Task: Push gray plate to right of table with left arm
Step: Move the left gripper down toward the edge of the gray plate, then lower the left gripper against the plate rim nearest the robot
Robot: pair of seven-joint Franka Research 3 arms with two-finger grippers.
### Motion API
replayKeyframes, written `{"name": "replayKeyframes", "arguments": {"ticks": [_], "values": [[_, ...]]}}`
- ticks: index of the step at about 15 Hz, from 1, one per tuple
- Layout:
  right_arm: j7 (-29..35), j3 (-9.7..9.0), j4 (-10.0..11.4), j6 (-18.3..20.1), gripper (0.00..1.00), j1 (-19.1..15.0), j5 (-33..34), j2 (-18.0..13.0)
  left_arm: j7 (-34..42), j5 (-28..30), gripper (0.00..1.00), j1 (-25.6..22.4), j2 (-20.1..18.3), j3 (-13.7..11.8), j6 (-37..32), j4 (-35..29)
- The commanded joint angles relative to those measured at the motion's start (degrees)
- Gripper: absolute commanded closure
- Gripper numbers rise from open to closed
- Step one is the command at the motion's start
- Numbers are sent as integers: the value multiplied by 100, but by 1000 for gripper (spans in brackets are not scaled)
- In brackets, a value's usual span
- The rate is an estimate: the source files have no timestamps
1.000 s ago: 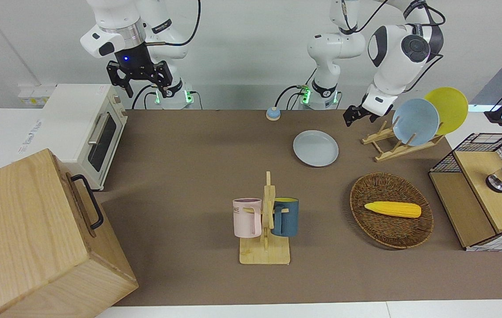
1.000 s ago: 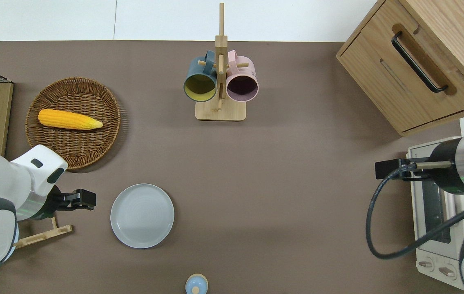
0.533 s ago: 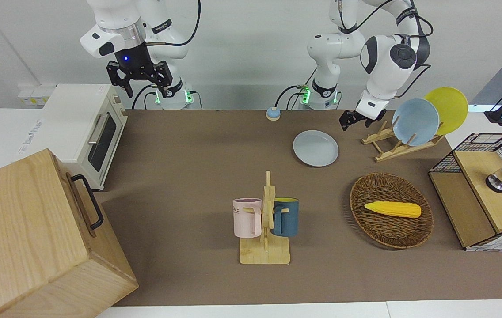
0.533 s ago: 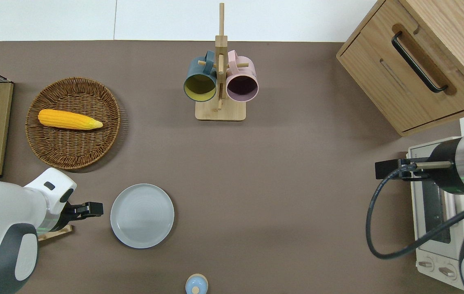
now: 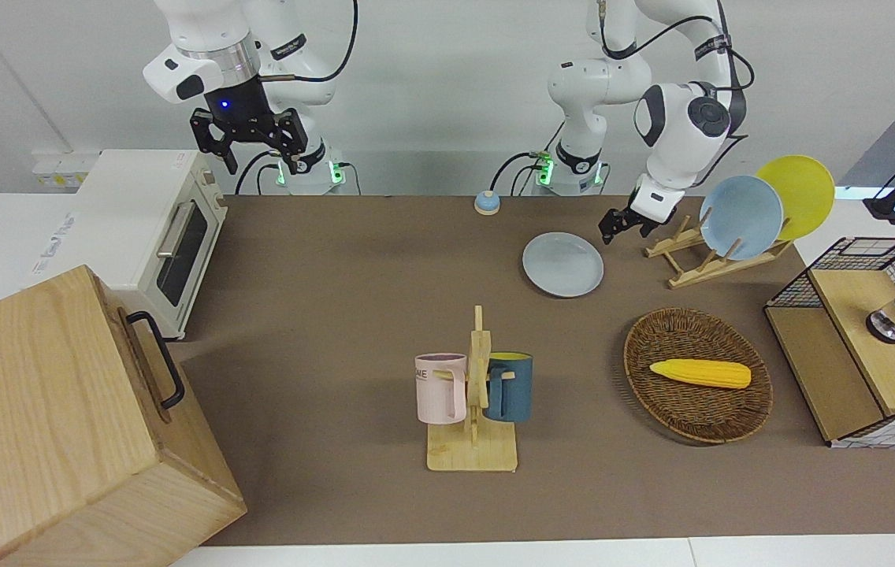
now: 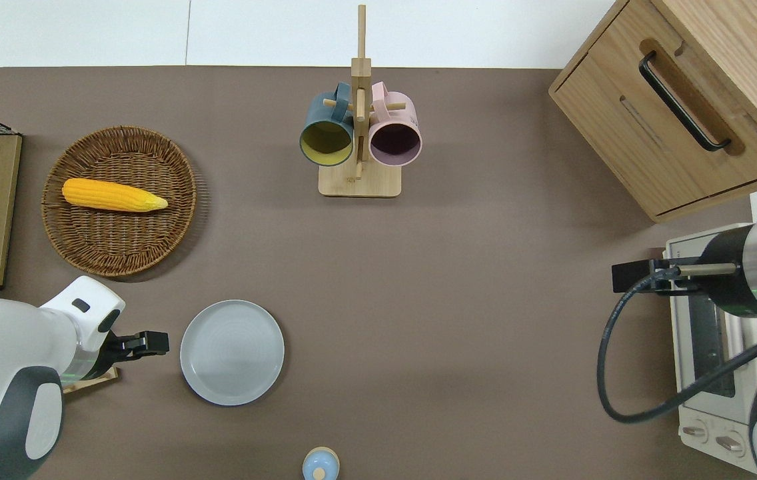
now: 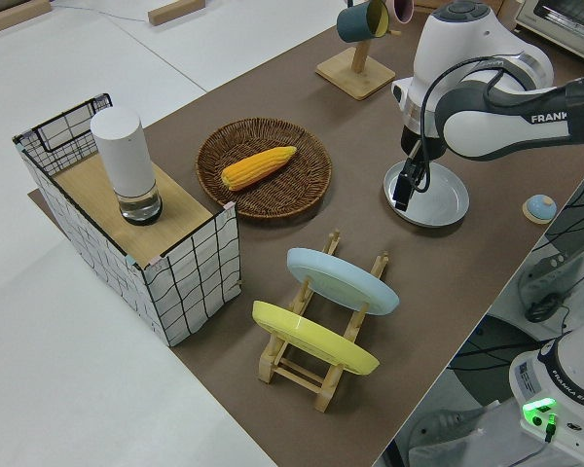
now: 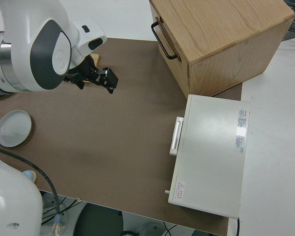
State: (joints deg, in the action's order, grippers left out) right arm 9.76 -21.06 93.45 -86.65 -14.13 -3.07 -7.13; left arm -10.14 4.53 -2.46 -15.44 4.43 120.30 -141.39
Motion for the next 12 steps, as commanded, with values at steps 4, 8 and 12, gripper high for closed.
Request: {"name": "replayKeyframes", "arguments": {"ticks": [4, 8, 12], "values": [[61, -91, 156, 7, 5, -169, -124, -157, -67, 250, 25, 166, 75, -56, 765, -529], [61, -91, 156, -1, 5, -169, -124, -157, 3, 250, 34, 166, 330, -56, 1084, -618], [61, -91, 156, -1, 5, -169, -124, -157, 135, 250, 51, 149, 638, -65, 1347, -609]]}}
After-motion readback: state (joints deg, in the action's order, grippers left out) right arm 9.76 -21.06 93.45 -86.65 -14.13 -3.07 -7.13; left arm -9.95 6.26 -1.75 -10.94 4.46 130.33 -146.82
